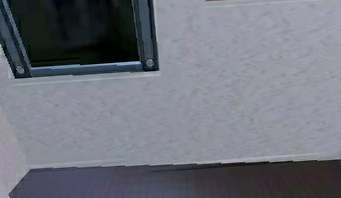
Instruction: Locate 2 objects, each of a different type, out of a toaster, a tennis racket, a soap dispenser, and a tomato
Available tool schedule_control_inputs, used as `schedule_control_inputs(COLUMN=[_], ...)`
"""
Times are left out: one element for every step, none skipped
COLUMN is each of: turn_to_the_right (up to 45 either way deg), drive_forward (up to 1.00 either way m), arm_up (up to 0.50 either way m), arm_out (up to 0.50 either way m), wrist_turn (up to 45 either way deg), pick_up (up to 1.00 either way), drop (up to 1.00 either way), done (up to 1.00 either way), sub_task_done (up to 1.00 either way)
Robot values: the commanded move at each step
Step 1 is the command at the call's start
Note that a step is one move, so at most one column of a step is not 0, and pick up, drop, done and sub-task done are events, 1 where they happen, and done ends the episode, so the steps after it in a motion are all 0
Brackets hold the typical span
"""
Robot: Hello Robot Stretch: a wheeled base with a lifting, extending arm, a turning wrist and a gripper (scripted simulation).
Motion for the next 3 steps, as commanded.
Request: schedule_control_inputs(turn_to_the_right=[0.0,-45.0,-18.0], drive_forward=[0.1,0.0,0.0], arm_up=[0.0,0.0,0.0], arm_out=[0.0,0.0,0.0], wrist_turn=[0.0,0.0,0.0], pick_up=[0.0,0.0,0.0], drop=[0.0,0.0,0.0], done=[0.0,0.0,0.0], sub_task_done=[0.0,0.0,0.0])
